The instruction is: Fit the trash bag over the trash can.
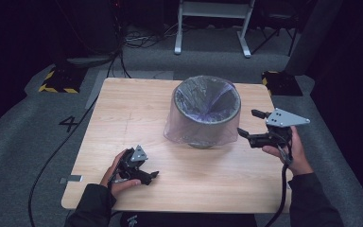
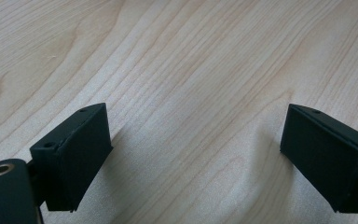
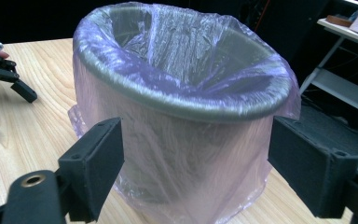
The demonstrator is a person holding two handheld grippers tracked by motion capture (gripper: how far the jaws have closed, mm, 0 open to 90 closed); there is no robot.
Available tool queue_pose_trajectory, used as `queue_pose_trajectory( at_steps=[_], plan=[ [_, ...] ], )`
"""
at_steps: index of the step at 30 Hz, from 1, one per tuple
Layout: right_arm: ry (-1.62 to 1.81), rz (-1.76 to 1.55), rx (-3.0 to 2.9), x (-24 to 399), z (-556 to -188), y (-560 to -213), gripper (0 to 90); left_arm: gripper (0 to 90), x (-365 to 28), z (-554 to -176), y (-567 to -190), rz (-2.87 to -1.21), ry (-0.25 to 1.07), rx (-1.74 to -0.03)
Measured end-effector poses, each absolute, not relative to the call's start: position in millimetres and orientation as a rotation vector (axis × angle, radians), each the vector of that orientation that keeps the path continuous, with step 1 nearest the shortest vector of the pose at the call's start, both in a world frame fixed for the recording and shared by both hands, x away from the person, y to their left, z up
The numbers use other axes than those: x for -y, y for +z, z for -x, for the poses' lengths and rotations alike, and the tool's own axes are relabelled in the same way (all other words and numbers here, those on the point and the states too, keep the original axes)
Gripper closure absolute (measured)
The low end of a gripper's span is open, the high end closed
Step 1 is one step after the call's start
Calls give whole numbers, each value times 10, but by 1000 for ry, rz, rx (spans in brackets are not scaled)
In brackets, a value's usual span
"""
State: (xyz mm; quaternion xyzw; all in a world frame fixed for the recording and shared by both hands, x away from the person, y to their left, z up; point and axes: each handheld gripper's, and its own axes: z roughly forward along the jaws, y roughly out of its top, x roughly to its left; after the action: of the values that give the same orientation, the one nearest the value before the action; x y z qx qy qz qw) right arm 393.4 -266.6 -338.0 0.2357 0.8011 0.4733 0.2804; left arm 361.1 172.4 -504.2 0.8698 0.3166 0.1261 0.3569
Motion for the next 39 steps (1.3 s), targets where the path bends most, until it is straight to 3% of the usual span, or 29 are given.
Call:
queue_pose_trajectory(
  at_steps=[15, 25, 39],
  plan=[
    [1321, -630, -2154, 2436, -4184, -3109, 172, 70, -1724, -3627, -5042, -2251, 316, -802],
    [1268, -667, -2182, 2166, -4544, -2948, 183, 70, -1724, -3628, -5042, -2252, 315, -801],
    [1136, -712, -2300, 1846, -4982, -3090, 196, 70, -1723, -3627, -5043, -2250, 312, -803]
  ],
)
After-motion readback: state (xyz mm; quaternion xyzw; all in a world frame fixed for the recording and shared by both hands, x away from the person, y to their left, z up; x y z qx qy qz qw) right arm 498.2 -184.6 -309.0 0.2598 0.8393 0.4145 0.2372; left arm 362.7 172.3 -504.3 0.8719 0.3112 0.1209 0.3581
